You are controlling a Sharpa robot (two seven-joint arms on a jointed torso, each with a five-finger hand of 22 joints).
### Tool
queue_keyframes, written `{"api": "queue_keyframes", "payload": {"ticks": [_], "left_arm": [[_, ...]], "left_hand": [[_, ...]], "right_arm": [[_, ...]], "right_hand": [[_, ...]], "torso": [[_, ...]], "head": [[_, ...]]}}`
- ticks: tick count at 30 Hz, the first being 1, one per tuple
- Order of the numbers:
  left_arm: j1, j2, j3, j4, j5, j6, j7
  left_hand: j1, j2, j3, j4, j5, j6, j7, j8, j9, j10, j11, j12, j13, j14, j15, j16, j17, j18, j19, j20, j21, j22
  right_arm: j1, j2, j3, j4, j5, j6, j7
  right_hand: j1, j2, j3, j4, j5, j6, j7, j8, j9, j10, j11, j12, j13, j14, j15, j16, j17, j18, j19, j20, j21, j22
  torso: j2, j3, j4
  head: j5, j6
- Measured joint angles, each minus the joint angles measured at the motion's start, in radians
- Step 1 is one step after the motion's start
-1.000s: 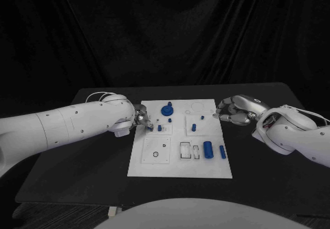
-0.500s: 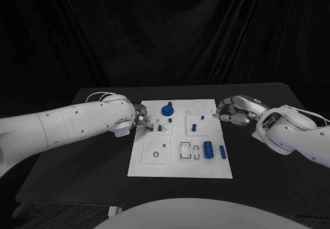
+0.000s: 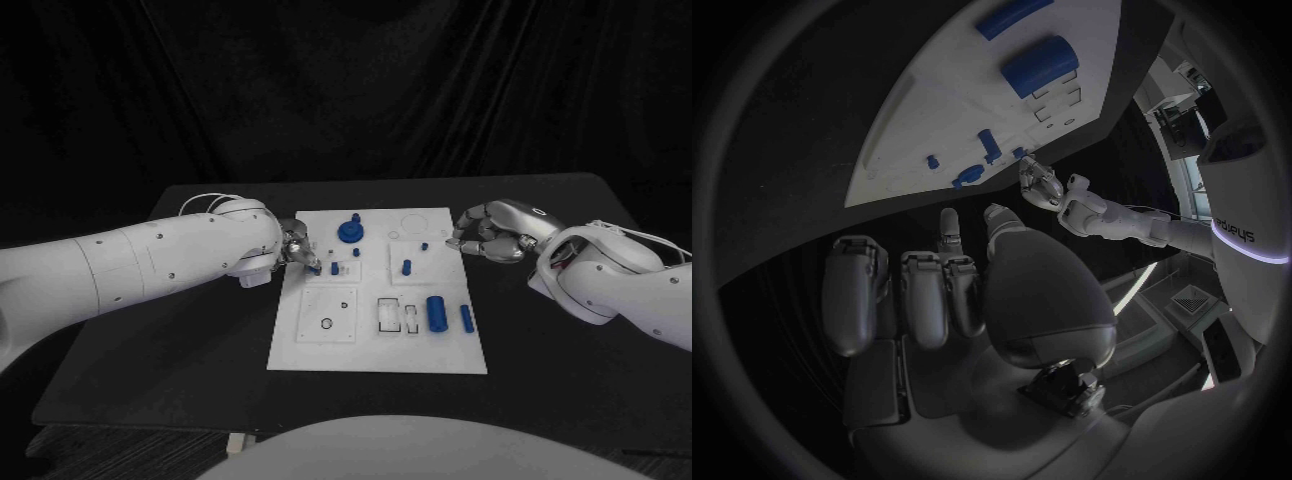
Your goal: Assemble the parts on the task board
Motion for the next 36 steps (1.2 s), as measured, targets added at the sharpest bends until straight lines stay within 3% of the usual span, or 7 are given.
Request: {"api": "queue_keyframes", "payload": {"ticks": [33, 34, 36], "left_arm": [[-0.001, 0.001, 0.001, 0.003, 0.0, 0.022, 0.001], [-0.001, 0.002, 0.002, 0.001, 0.0, 0.023, 0.001], [-0.001, 0.005, 0.002, -0.002, 0.0, 0.025, 0.001]], "left_hand": [[-0.001, -0.001, -0.006, -0.006, 0.001, -0.003, 0.005, 0.0, -0.001, 0.0, 0.0, -0.004, 0.0, 0.0, 0.0, 0.0, 0.0, 0.0, 0.0, 0.0, -0.004, 0.0], [-0.001, -0.001, -0.008, -0.008, -0.001, -0.004, 0.004, 0.0, -0.001, 0.0, 0.0, -0.005, 0.0, 0.0, 0.0, 0.0, 0.0, 0.0, 0.0, 0.0, -0.004, 0.0], [-0.006, 0.005, -0.013, -0.015, -0.044, -0.006, 0.002, -0.004, -0.001, 0.0, 0.0, -0.008, 0.0, 0.0, 0.0, 0.0, 0.0, 0.0, -0.004, 0.004, -0.01, 0.0]], "right_arm": [[-0.003, 0.003, 0.0, -0.003, 0.0, 0.014, -0.007], [-0.003, 0.003, 0.0, -0.003, 0.0, 0.014, -0.007], [-0.003, 0.003, 0.0, -0.003, 0.0, 0.014, -0.007]], "right_hand": [[0.008, -0.005, 0.003, -0.003, 0.008, 0.003, -0.003, -0.004, -0.004, 0.0, 0.0, 0.0, 0.0, 0.003, 0.003, 0.0, 0.0, 0.0, 0.0, 0.0, 0.0, 0.0], [0.008, -0.005, 0.003, -0.003, 0.008, 0.004, -0.004, -0.004, -0.004, 0.0, 0.0, 0.0, 0.0, 0.003, 0.003, 0.0, 0.0, 0.0, 0.0, 0.0, 0.0, 0.0], [0.01, -0.006, 0.003, -0.003, 0.008, 0.004, -0.004, -0.004, -0.004, 0.0, 0.0, 0.0, 0.0, 0.003, 0.003, 0.0, 0.0, 0.0, 0.0, 0.0, 0.0, 0.0]], "torso": [[0.0, -0.0001, -0.0008], [0.0, -0.0001, -0.0008], [0.0, -0.0001, -0.0008]], "head": [[-0.005, 0.0], [-0.005, 0.0], [-0.005, 0.0]]}}
